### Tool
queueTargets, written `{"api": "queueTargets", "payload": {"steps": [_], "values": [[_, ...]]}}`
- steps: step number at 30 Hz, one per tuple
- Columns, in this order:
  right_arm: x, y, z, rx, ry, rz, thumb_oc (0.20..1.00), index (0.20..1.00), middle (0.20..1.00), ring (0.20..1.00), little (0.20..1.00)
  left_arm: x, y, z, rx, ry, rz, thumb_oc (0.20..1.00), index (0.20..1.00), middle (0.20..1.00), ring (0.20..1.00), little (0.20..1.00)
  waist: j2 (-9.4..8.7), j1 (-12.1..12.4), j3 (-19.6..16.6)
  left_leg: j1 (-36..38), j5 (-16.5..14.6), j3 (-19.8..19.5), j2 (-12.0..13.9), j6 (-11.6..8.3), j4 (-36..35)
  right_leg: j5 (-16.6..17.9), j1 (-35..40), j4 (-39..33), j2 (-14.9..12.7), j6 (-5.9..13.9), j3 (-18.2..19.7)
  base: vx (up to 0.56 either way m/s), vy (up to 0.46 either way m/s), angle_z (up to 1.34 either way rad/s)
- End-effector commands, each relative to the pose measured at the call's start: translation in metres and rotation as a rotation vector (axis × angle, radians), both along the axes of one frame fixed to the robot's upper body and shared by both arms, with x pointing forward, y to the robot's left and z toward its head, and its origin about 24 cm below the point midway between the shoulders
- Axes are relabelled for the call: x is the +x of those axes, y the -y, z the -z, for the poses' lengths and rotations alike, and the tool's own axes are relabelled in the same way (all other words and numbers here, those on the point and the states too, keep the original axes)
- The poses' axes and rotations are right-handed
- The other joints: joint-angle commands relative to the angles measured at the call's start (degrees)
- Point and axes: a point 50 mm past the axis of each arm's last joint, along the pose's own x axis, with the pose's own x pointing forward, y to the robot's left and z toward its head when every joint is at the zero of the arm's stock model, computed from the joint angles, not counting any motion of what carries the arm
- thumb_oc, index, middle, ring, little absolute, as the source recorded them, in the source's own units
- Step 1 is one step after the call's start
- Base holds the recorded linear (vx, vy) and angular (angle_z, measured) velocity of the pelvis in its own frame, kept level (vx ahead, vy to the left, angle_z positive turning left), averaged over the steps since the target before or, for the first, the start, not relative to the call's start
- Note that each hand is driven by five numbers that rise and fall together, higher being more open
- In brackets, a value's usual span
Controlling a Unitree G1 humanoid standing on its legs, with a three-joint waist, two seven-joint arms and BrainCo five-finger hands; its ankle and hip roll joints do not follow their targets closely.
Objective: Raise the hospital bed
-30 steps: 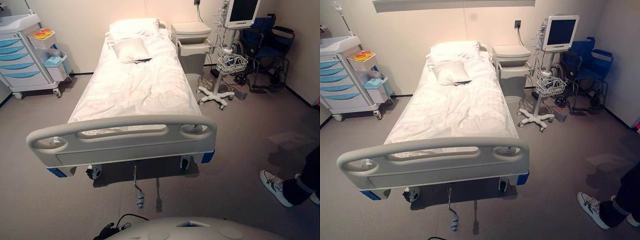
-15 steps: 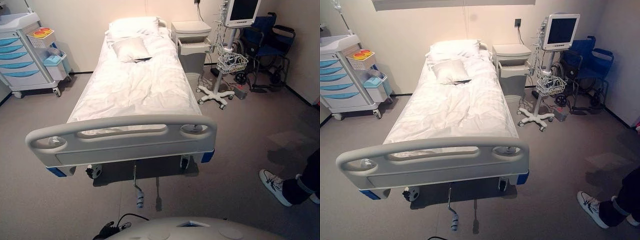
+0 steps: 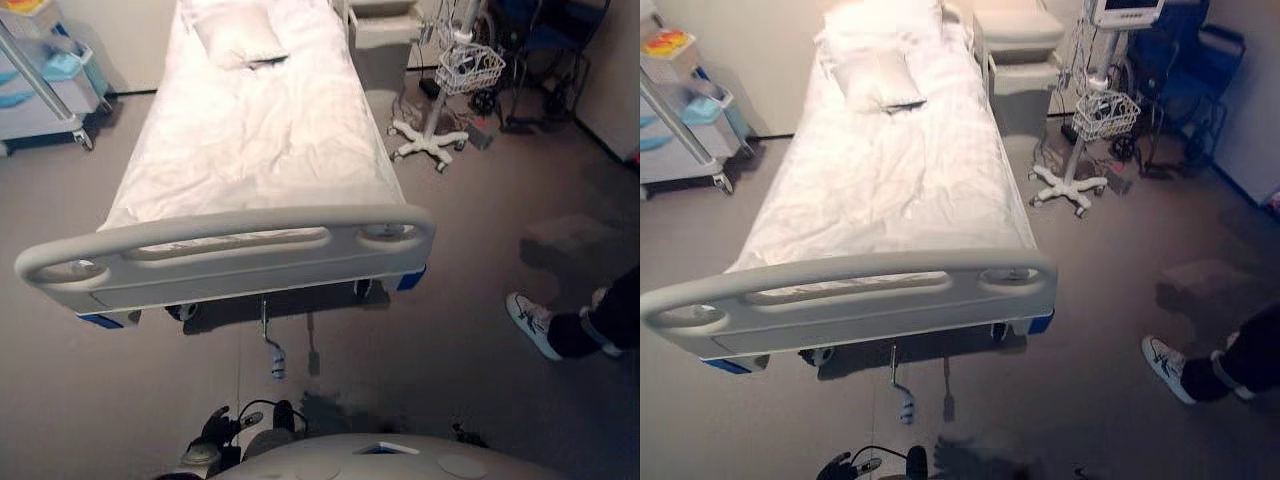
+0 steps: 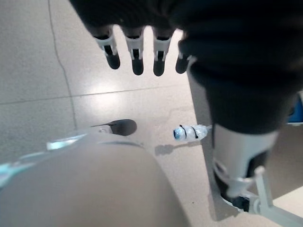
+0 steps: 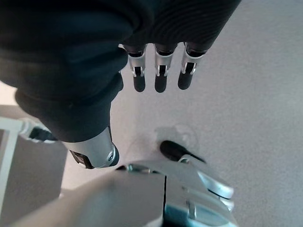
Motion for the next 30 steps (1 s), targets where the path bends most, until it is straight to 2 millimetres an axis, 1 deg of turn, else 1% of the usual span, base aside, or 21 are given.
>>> {"api": "queueTargets", "payload": {"steps": [1, 2, 3, 4, 6, 7, 8, 9, 10, 11, 12, 13, 14, 15, 16, 19, 21, 22, 26, 30], "values": [[0.051, 0.003, -0.013, -0.037, 0.151, 0.012, 1.000, 1.000, 1.000, 1.000, 1.000, 0.066, 0.016, -0.020, -0.014, 0.207, -0.038, 1.000, 1.000, 1.000, 1.000, 1.000, -1.68, -0.65, 2.09, 1.63, -1.17, 1.00, -3.24, 3.03, -0.57, 9.43, -7.24, 0.08, -0.66, 2.42, 3.21, -0.07, 0.013, -0.07], [0.055, 0.004, -0.014, -0.045, 0.165, 0.019, 1.000, 1.000, 1.000, 1.000, 1.000, 0.074, 0.020, -0.023, -0.025, 0.242, -0.044, 1.000, 1.000, 1.000, 1.000, 1.000, -1.59, -0.76, 2.53, 0.90, -0.89, 1.08, -3.32, 3.07, -0.57, 9.61, -8.06, 0.28, -0.67, 2.41, 3.36, -0.07, 0.013, -0.11], [0.055, 0.004, -0.014, -0.045, 0.165, 0.020, 1.000, 1.000, 1.000, 1.000, 1.000, 0.074, 0.020, -0.023, -0.025, 0.242, -0.044, 1.000, 1.000, 1.000, 1.000, 1.000, -1.59, -0.75, 2.48, 0.84, -0.89, 1.09, -3.32, 3.07, -0.57, 9.60, -8.13, 0.31, -0.68, 2.41, 3.37, -0.09, 0.019, -0.15], [0.061, 0.006, -0.017, -0.057, 0.181, 0.020, 1.000, 1.000, 1.000, 1.000, 1.000, 0.086, 0.025, -0.029, -0.040, 0.293, -0.051, 1.000, 1.000, 1.000, 1.000, 1.000, -1.55, -1.00, 3.06, -0.28, -0.65, 1.19, -3.38, 3.18, -0.47, 9.96, -9.48, 0.45, -0.69, 2.43, 3.68, -0.05, 0.010, -0.14], [0.061, 0.006, -0.017, -0.057, 0.181, 0.020, 1.000, 1.000, 1.000, 1.000, 1.000, 0.086, 0.025, -0.029, -0.040, 0.293, -0.050, 1.000, 1.000, 1.000, 1.000, 1.000, -1.55, -0.98, 3.01, -0.35, -0.65, 1.21, -3.38, 3.18, -0.45, 9.96, -9.56, 0.48, -0.69, 2.42, 3.71, -0.08, 0.013, -0.06], [0.079, 0.011, -0.025, -0.071, 0.237, 0.030, 1.000, 1.000, 1.000, 1.000, 1.000, 0.107, 0.029, -0.040, -0.055, 0.366, -0.045, 1.000, 1.000, 1.000, 1.000, 1.000, -1.63, -1.30, 4.30, -2.64, -0.06, 1.31, -3.47, 3.28, -0.10, 10.63, -12.02, 0.78, -0.71, 2.44, 4.47, -0.11, 0.017, -0.02], [0.079, 0.011, -0.025, -0.071, 0.237, 0.030, 1.000, 1.000, 1.000, 1.000, 1.000, 0.107, 0.029, -0.040, -0.055, 0.366, -0.045, 1.000, 1.000, 1.000, 1.000, 1.000, -1.64, -1.28, 4.25, -2.73, -0.06, 1.34, -3.47, 3.28, -0.08, 10.63, -12.13, 0.82, -0.71, 2.44, 4.50, -0.16, 0.021, -0.10], [0.089, 0.012, -0.029, -0.075, 0.266, 0.028, 1.000, 1.000, 1.000, 1.000, 1.000, 0.119, 0.031, -0.047, -0.057, 0.402, -0.034, 1.000, 1.000, 1.000, 1.000, 1.000, -1.69, -1.38, 5.04, -4.11, 0.40, 1.44, -3.55, 3.26, 0.05, 10.96, -13.49, 1.03, -0.72, 2.37, 4.73, -0.06, 0.004, -0.13], [0.089, 0.012, -0.029, -0.075, 0.266, 0.028, 1.000, 1.000, 1.000, 1.000, 1.000, 0.119, 0.031, -0.047, -0.057, 0.403, -0.034, 1.000, 1.000, 1.000, 1.000, 1.000, -1.69, -1.37, 5.01, -4.17, 0.41, 1.45, -3.55, 3.26, 0.06, 10.96, -13.56, 1.05, -0.72, 2.37, 4.74, -0.09, 0.014, -0.20], [0.081, 0.014, -0.026, -0.104, 0.240, 0.034, 1.000, 1.000, 1.000, 1.000, 1.000, 0.124, 0.029, -0.051, -0.048, 0.427, -0.045, 1.000, 1.000, 1.000, 1.000, 1.000, -1.72, -1.66, 5.63, -4.94, 0.67, 1.55, -3.48, 3.33, 0.04, 11.29, -14.39, 1.03, -0.75, 2.39, 4.98, -0.03, 0.010, -0.14], [0.081, 0.014, -0.026, -0.104, 0.240, 0.034, 1.000, 1.000, 1.000, 1.000, 1.000, 0.124, 0.029, -0.051, -0.048, 0.427, -0.045, 1.000, 1.000, 1.000, 1.000, 1.000, -1.73, -1.64, 5.60, -4.96, 0.67, 1.56, -3.48, 3.33, 0.04, 11.29, -14.43, 1.04, -0.74, 2.39, 5.00, -0.04, 0.026, -0.13], [0.074, 0.015, -0.023, -0.066, 0.220, 0.078, 1.000, 1.000, 1.000, 1.000, 1.000, 0.126, 0.036, -0.051, -0.064, 0.429, -0.025, 1.000, 1.000, 1.000, 1.000, 1.000, -1.36, -1.45, 5.89, -5.20, 0.72, 1.47, -3.62, 3.43, -0.02, 11.37, -14.68, 0.96, -0.80, 2.47, 4.98, -0.05, 0.024, -0.04], [0.098, 0.000, -0.032, -0.052, 0.317, -0.021, 1.000, 1.000, 1.000, 1.000, 1.000, 0.132, 0.029, -0.057, -0.052, 0.459, -0.040, 1.000, 1.000, 1.000, 1.000, 1.000, -1.67, -1.95, 6.40, -6.04, 0.98, 1.85, -3.39, 3.28, 0.02, 11.56, -15.55, 0.85, -0.58, 2.44, 5.55, -0.05, 0.024, -0.02], [0.098, 0.000, -0.032, -0.052, 0.317, -0.021, 1.000, 1.000, 1.000, 1.000, 1.000, 0.132, 0.029, -0.057, -0.052, 0.459, -0.040, 1.000, 1.000, 1.000, 1.000, 1.000, -1.68, -1.93, 6.36, -6.07, 0.99, 1.87, -3.39, 3.28, 0.02, 11.56, -15.60, 0.87, -0.58, 2.44, 5.57, -0.07, -0.008, -0.05], [0.094, 0.000, -0.030, -0.061, 0.309, -0.003, 1.000, 1.000, 1.000, 1.000, 1.000, 0.143, 0.034, -0.065, -0.058, 0.508, -0.044, 1.000, 1.000, 1.000, 1.000, 1.000, -2.07, -2.13, 6.97, -6.71, 1.07, 1.82, -3.44, 3.30, 0.09, 11.96, -16.20, 0.65, -0.43, 2.41, 5.78, -0.05, -0.010, -0.12], [0.089, -0.001, -0.028, -0.060, 0.301, -0.008, 1.000, 1.000, 1.000, 1.000, 1.000, 0.149, 0.032, -0.070, -0.062, 0.535, -0.065, 1.000, 1.000, 1.000, 1.000, 1.000, -2.26, -2.41, 7.57, -7.55, 1.16, 2.08, -3.38, 3.27, 0.29, 12.20, -16.84, 0.50, -0.42, 2.44, 6.24, -0.03, -0.001, -0.12], [0.089, -0.001, -0.028, -0.060, 0.301, -0.008, 1.000, 1.000, 1.000, 1.000, 1.000, 0.149, 0.032, -0.070, -0.062, 0.535, -0.065, 1.000, 1.000, 1.000, 1.000, 1.000, -2.26, -2.40, 7.56, -7.56, 1.16, 2.08, -3.38, 3.27, 0.29, 12.20, -16.84, 0.51, -0.42, 2.44, 6.24, -0.02, 0.007, -0.10], [0.089, -0.001, -0.028, -0.067, 0.301, -0.016, 1.000, 1.000, 1.000, 1.000, 1.000, 0.154, 0.035, -0.074, -0.067, 0.552, -0.057, 1.000, 1.000, 1.000, 1.000, 1.000, -2.30, -2.64, 8.18, -8.12, 1.30, 2.11, -3.38, 3.25, 0.35, 12.37, -17.43, 0.42, -0.44, 2.45, 6.38, -0.04, 0.019, -0.06], [0.094, -0.001, -0.031, -0.073, 0.327, -0.028, 1.000, 1.000, 1.000, 1.000, 1.000, 0.160, 0.035, -0.079, -0.062, 0.576, -0.056, 1.000, 1.000, 1.000, 1.000, 1.000, -2.51, -3.02, 8.84, -9.28, 1.52, 2.08, -3.45, 3.23, 0.55, 12.65, -18.68, 0.58, -0.44, 2.44, 6.57, -0.01, 0.005, -0.01], [0.101, -0.007, -0.034, -0.060, 0.366, -0.053, 1.000, 1.000, 1.000, 1.000, 1.000, 0.166, 0.032, -0.085, -0.049, 0.599, -0.063, 1.000, 1.000, 1.000, 1.000, 1.000, -2.99, -3.41, 9.57, -10.36, 1.74, 2.22, -3.34, 3.16, 0.77, 12.95, -19.71, 0.67, -0.35, 2.45, 6.75, 0.00, -0.003, -0.02]]}}
